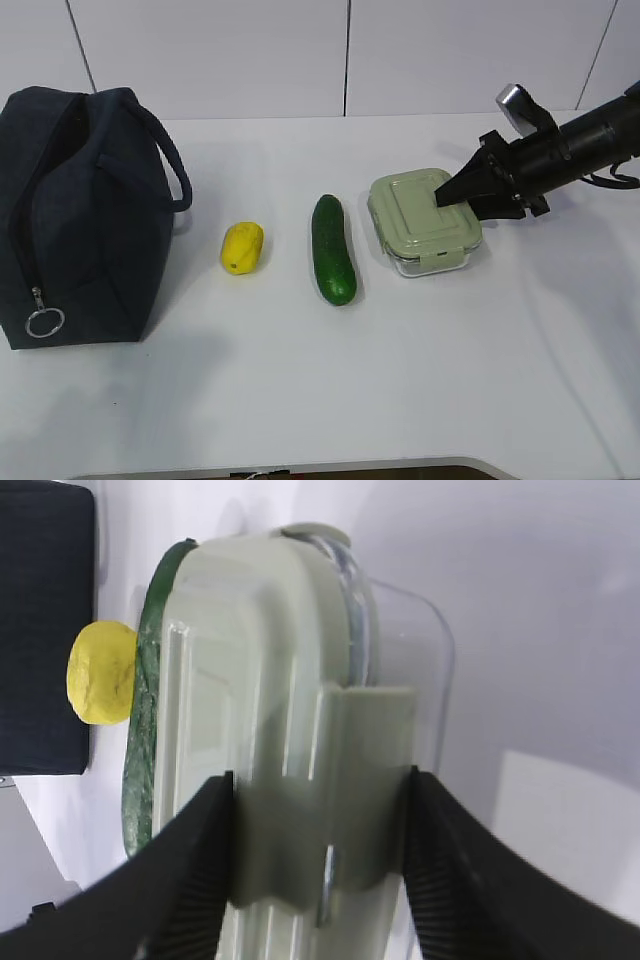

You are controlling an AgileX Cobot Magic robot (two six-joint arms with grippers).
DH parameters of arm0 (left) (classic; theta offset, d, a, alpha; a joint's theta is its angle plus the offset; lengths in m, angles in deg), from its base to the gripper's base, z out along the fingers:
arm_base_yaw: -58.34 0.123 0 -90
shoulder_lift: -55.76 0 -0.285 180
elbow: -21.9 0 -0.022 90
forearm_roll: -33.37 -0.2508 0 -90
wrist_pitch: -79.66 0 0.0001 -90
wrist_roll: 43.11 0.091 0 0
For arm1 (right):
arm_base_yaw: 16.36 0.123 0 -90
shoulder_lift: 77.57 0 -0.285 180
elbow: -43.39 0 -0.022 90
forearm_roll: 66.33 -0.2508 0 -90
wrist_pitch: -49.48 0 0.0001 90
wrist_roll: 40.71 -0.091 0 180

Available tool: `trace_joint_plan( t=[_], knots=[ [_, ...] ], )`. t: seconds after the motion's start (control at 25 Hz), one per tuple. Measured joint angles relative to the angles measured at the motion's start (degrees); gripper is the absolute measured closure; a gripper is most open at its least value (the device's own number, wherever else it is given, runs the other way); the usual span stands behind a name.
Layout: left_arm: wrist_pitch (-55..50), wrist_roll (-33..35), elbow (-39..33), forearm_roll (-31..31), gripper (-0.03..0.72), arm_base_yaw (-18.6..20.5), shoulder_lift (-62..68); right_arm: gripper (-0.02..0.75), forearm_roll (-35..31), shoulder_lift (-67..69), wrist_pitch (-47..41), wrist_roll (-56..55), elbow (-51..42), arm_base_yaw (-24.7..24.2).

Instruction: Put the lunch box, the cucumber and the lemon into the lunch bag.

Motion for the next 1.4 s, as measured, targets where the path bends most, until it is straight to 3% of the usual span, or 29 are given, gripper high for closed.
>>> trace_joint_plan(
  t=[0.52,1.4],
  knots=[
    [0.00,0.00,0.00,0.00,0.446,0.00,0.00,0.358,-0.46,0.00,0.11,-7.68,0.00,0.00],
    [0.00,0.00,0.00,0.00,0.446,0.00,0.00,0.359,-1.62,0.10,0.83,-8.93,0.00,0.00]
  ],
)
